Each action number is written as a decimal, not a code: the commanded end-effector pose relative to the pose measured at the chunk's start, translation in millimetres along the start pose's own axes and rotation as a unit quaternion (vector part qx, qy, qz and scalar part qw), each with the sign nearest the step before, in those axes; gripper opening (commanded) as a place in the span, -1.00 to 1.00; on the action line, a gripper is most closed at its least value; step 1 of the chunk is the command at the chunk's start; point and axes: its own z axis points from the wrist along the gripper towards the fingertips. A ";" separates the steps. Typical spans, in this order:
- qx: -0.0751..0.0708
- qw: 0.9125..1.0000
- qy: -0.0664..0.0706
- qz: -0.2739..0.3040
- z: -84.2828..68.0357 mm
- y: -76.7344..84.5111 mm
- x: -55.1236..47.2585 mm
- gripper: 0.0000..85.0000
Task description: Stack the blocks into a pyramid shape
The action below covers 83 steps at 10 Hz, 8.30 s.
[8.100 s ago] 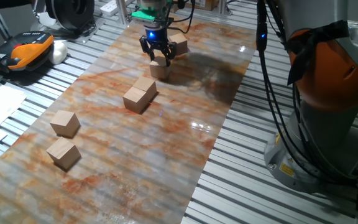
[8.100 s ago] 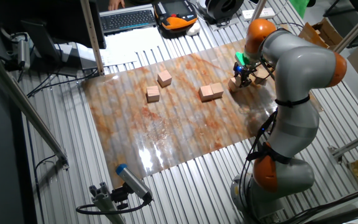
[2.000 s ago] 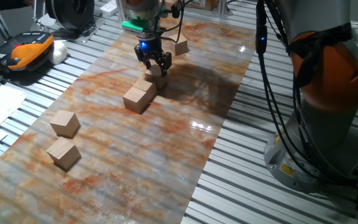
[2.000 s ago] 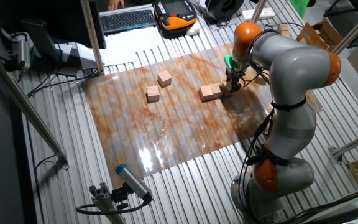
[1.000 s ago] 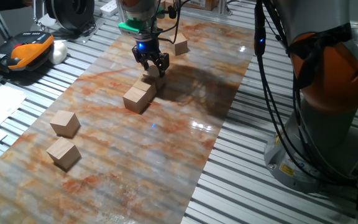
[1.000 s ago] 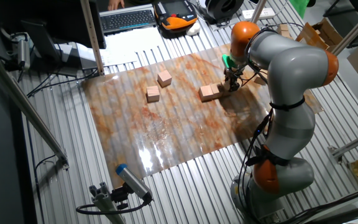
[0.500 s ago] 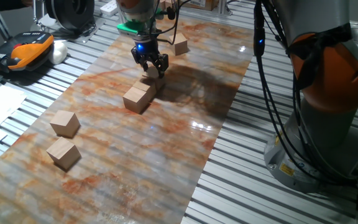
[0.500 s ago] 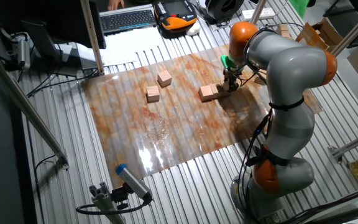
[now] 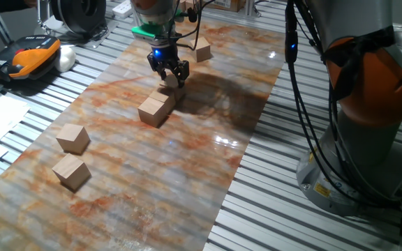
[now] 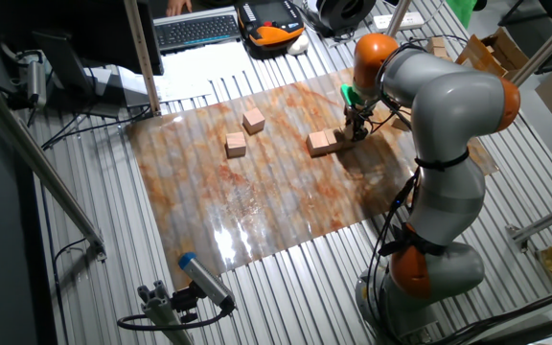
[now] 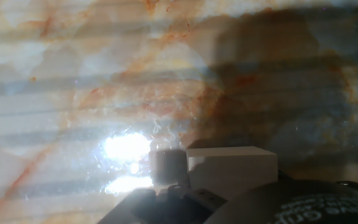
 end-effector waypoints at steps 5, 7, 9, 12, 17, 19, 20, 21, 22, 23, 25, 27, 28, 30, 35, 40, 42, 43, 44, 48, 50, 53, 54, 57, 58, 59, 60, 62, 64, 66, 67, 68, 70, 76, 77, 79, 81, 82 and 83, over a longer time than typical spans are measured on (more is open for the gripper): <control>-0.001 1.000 0.000 -0.003 4.0 1.8 0.1 -1.00; 0.000 1.000 -0.003 -0.012 7.3 -0.3 -1.7 -1.00; 0.003 1.000 -0.006 -0.013 8.8 -0.1 -2.2 -0.60; 0.013 1.000 -0.014 -0.005 9.2 -0.3 -1.7 -0.20; 0.019 1.000 -0.010 0.018 11.1 -1.6 -1.5 0.60; 0.022 0.999 -0.012 0.021 11.1 -1.6 -0.8 1.00; 0.022 0.999 -0.011 0.022 11.1 -1.7 -0.8 1.00; 0.021 0.999 -0.010 0.024 11.1 -1.7 -0.8 1.00; 0.021 0.999 -0.009 0.025 11.1 -1.6 -0.9 1.00; 0.022 0.999 -0.009 0.027 11.1 -1.5 -0.8 1.00; 0.023 0.999 -0.011 0.026 11.9 -2.4 -1.7 1.00; 0.024 0.999 -0.017 0.014 15.5 -4.4 -4.0 1.00; 0.026 0.999 -0.018 0.015 16.2 -4.0 -4.1 1.00; 0.027 0.999 -0.018 0.018 15.7 -3.7 -4.0 1.00; 0.031 0.999 -0.020 0.023 13.6 -2.3 -4.2 1.00; 0.030 0.999 -0.018 0.025 10.0 0.0 -4.6 1.00; 0.029 0.999 -0.016 0.027 10.5 0.2 -4.5 1.00; 0.028 0.999 -0.014 0.028 10.9 0.7 -4.6 1.00; 0.026 0.999 -0.013 0.029 10.1 1.1 -5.3 1.00; 0.016 0.999 -0.001 0.032 7.5 3.6 -5.8 1.00; 0.016 0.999 -0.001 0.032 7.5 4.0 -6.0 1.00; 0.018 0.999 -0.002 0.033 7.1 5.1 -5.2 1.00; 0.019 0.999 -0.004 0.033 6.9 5.2 -5.1 1.00; 0.020 0.999 -0.002 0.036 6.2 6.2 -4.3 1.00; 0.020 0.999 -0.003 0.037 5.8 6.8 -3.9 1.00; 0.021 0.999 -0.003 0.038 5.2 7.5 -3.4 0.60; 0.021 0.999 -0.003 0.038 5.1 7.6 -3.3 0.60; 0.020 0.999 -0.004 0.033 6.8 5.8 -4.3 0.60; 0.018 1.000 -0.005 0.024 10.4 1.9 -6.2 1.00; 0.017 1.000 -0.006 0.021 13.0 -0.7 -6.1 1.00; 0.019 1.000 -0.007 0.021 12.8 -1.0 -5.5 1.00; 0.019 1.000 -0.008 0.021 12.6 -1.1 -5.5 1.00; 0.019 1.000 -0.009 0.018 13.0 -1.7 -5.3 1.00; 0.014 1.000 -0.007 0.009 14.7 -3.2 -4.6 0.60; 0.015 1.000 -0.008 0.011 15.2 -3.3 -4.1 0.60; 0.014 1.000 -0.004 0.017 14.4 -2.5 -4.4 1.00; 0.005 0.999 0.011 0.030 12.7 -1.4 -4.5 1.00; 0.006 0.999 0.012 0.032 12.7 -1.4 -4.5 1.00; 0.008 0.999 0.011 0.033 12.3 -1.3 -4.9 1.00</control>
